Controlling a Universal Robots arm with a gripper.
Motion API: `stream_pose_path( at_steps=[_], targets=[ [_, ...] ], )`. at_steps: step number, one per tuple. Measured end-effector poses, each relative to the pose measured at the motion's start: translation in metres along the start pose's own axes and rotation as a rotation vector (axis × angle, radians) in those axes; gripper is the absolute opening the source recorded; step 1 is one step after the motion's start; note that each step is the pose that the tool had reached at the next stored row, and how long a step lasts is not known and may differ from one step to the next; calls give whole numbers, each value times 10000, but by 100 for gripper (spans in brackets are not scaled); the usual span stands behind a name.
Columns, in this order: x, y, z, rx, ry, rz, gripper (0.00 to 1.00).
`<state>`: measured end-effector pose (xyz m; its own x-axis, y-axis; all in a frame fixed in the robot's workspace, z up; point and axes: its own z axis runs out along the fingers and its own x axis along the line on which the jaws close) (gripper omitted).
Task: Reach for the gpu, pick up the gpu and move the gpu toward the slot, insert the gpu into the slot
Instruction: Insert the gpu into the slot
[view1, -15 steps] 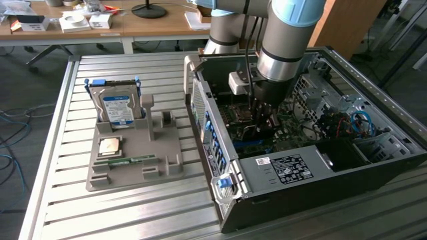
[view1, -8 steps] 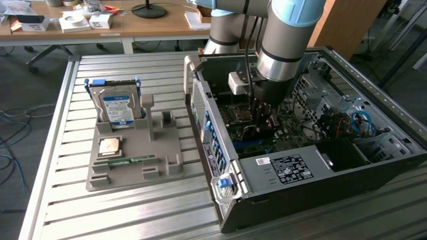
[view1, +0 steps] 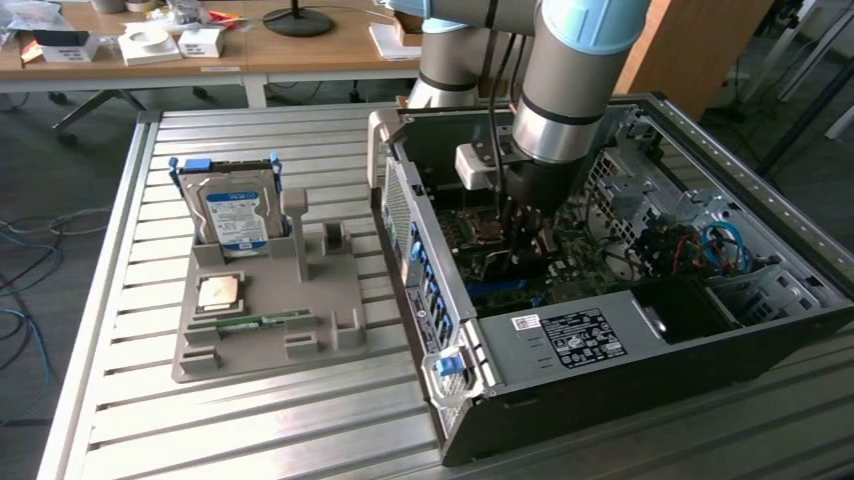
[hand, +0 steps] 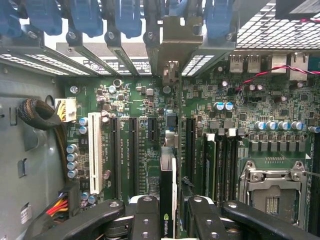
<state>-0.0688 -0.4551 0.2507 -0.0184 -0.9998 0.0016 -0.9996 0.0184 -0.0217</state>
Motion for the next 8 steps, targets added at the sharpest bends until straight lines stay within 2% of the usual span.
stream_pose_path(
  at_steps=[8],
  targets=[
    [0, 8, 10, -1, -3, 1, 27]
  ],
)
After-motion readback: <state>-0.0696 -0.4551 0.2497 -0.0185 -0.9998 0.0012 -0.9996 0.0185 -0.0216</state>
